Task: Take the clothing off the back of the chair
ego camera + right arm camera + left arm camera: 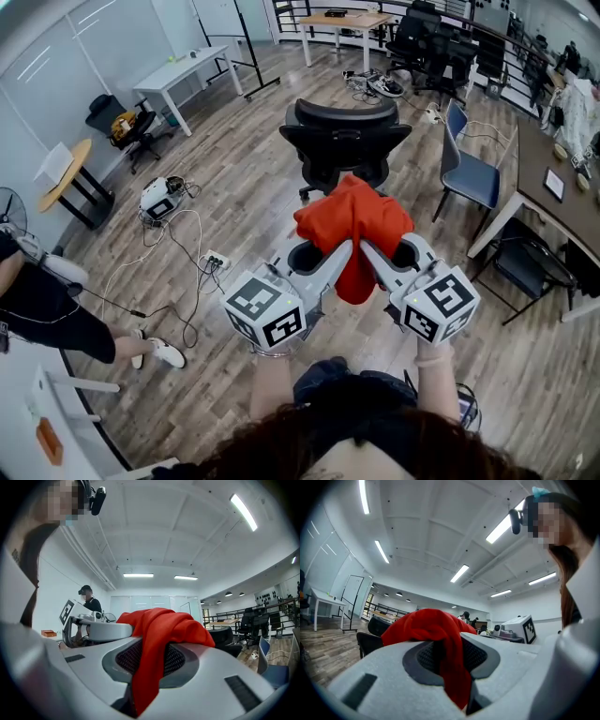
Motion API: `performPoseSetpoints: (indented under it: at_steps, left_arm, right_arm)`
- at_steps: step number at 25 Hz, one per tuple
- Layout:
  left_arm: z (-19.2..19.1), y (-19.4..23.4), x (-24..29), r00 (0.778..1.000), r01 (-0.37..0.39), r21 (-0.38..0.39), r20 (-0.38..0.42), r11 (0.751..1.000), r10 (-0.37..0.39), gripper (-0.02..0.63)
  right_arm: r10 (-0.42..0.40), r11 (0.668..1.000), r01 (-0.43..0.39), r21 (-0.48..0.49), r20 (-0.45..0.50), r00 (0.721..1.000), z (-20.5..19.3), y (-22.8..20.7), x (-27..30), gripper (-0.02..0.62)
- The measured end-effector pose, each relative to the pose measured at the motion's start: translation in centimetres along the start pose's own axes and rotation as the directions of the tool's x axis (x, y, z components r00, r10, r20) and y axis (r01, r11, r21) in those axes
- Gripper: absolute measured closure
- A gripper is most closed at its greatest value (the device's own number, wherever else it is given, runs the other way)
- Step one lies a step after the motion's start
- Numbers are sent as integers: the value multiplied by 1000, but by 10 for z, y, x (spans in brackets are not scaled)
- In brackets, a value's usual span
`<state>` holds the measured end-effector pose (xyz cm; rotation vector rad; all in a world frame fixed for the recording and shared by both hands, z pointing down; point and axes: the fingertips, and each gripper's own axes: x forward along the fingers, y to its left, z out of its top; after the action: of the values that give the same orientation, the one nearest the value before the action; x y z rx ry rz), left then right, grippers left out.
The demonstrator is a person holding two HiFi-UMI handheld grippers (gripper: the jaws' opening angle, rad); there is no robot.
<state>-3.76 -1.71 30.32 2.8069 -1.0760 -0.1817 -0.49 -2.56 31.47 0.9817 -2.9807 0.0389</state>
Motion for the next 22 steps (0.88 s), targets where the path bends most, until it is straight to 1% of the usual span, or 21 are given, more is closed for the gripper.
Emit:
performPoseSetpoints:
  at_steps: [6, 14, 22]
  left_arm:
    - [-5, -25, 0, 1000, -26, 16, -8, 1000, 26, 511]
    - [-8, -52, -5, 998, -61, 19, -11, 998, 61, 511]
    - [-14, -80, -10, 996, -81, 31, -21, 996, 82, 511]
  right_arm:
    - [8, 1000, -8, 2, -2, 1000, -1, 3, -26, 512]
    - [34, 999, -34, 0, -11, 999, 0, 13, -52, 512]
    - [42, 999, -42, 2, -17, 999, -2, 22, -79, 512]
